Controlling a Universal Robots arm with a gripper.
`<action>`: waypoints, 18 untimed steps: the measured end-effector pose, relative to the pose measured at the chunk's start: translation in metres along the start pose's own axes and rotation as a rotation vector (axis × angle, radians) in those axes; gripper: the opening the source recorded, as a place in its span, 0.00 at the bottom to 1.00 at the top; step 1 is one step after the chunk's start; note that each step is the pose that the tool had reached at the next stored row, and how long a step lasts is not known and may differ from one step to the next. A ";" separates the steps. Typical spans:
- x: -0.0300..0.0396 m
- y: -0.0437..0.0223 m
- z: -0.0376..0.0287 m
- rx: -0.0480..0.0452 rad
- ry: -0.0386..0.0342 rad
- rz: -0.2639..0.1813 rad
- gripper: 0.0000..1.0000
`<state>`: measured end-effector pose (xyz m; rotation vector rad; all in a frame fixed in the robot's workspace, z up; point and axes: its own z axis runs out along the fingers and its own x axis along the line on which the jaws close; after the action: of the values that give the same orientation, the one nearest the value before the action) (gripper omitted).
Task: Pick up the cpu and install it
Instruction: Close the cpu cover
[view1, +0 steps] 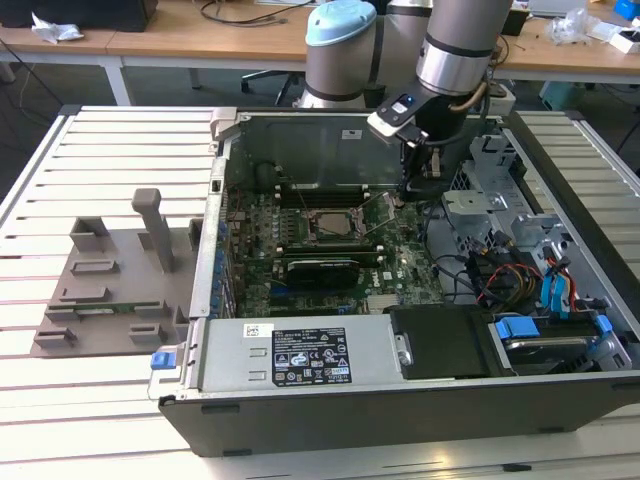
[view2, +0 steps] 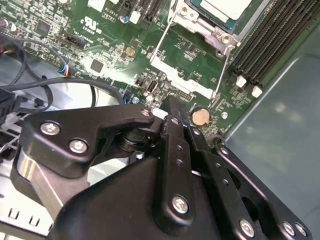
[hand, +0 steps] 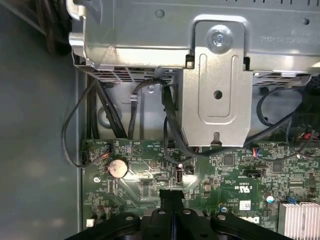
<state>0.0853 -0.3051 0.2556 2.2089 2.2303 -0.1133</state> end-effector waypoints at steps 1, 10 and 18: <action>0.0005 -0.0001 0.0034 0.0000 0.0000 0.000 0.11; 0.0022 -0.0152 0.0132 -0.0005 0.0004 0.000 0.11; 0.0025 -0.0422 0.0148 -0.0026 0.0004 0.000 0.11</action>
<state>0.0423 -0.3037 0.2429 2.2079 2.2293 -0.1100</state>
